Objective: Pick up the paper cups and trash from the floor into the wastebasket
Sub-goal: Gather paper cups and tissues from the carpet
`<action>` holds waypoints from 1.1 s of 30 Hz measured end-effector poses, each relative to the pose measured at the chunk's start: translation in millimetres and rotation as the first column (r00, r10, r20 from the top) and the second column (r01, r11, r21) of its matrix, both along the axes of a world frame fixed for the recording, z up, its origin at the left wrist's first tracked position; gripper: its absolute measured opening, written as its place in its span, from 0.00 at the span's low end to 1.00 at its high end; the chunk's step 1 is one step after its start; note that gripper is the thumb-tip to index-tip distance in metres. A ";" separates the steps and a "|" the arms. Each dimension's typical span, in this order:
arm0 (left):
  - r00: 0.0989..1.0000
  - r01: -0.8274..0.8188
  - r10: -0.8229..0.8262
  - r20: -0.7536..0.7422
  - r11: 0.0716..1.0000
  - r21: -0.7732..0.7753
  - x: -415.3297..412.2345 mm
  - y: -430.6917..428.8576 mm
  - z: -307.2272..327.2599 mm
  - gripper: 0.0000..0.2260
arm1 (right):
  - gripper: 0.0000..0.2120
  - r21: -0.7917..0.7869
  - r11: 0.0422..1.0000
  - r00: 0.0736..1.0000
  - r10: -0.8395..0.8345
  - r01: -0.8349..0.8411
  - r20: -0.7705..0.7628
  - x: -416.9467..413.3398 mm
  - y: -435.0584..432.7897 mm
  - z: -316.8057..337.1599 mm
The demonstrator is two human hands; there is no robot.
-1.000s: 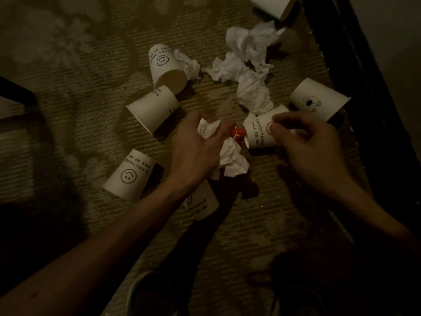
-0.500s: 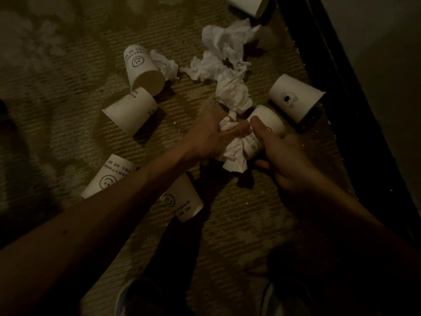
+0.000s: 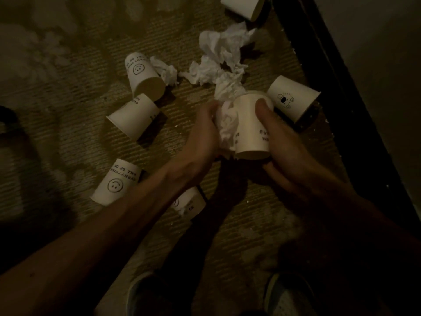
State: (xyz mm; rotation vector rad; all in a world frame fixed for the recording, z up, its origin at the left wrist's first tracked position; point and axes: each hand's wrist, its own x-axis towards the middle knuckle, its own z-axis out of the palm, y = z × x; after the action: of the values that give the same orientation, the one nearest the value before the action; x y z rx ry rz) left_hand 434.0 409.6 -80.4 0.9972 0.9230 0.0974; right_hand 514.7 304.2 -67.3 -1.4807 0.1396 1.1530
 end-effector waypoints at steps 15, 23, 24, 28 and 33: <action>0.999 -0.031 0.030 0.028 0.999 0.043 -29.6 -51.6 489.3 0.23 | 0.27 0.096 0.993 0.989 -0.085 0.074 0.119 -26.8 -58.6 468.5; 0.986 0.039 -0.100 0.132 0.914 0.405 -52.0 -97.2 787.5 0.09 | 0.30 0.205 0.961 0.950 -0.230 0.187 0.212 -60.2 -105.0 755.2; 0.978 0.034 -0.123 0.170 0.893 0.449 -52.7 -105.3 816.4 0.09 | 0.30 0.236 0.947 0.932 -0.275 0.220 0.234 -63.7 -113.5 783.7; 0.903 0.092 -0.297 0.311 0.840 0.535 -73.1 -143.8 904.6 0.10 | 0.38 0.352 0.886 0.865 -0.410 0.301 0.291 -101.8 -156.3 880.6; 0.699 0.276 -0.571 0.431 0.771 0.574 -102.8 -209.4 969.6 0.10 | 0.31 0.412 0.814 0.719 -0.566 0.409 0.403 -167.2 -242.8 948.0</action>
State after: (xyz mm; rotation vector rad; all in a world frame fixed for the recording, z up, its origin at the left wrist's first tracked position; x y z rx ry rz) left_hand 331.2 200.2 889.1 1.5122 0.0460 0.2194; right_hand 347.5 61.3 880.7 -1.3153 -0.0097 0.2969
